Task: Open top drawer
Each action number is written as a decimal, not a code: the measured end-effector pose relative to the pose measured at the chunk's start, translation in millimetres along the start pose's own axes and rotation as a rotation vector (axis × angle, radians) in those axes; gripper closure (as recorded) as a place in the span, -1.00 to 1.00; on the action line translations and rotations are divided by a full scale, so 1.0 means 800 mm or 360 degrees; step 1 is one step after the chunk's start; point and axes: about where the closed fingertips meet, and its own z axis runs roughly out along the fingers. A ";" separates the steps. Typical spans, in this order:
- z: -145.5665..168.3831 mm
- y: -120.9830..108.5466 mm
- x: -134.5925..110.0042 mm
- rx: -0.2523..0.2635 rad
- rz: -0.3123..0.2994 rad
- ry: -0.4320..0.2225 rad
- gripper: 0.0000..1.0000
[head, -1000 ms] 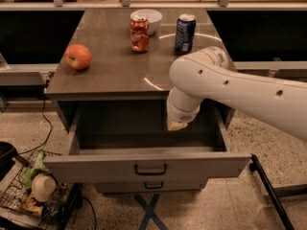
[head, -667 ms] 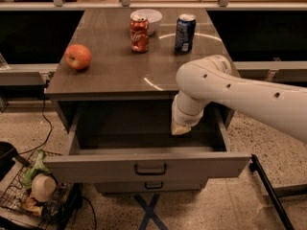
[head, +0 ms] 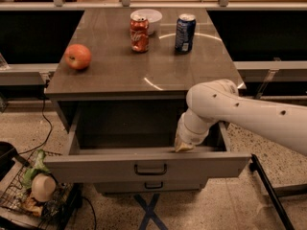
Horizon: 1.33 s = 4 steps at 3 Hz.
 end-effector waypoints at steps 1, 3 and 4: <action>0.012 0.035 -0.011 -0.0044 -0.0033 -0.0006 1.00; 0.014 0.064 -0.025 -0.0089 -0.0066 -0.0018 1.00; 0.018 0.098 -0.043 -0.0152 -0.0108 -0.0039 1.00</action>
Offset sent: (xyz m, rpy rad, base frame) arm -0.1128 0.0344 -0.0313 0.0105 0.1198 0.1124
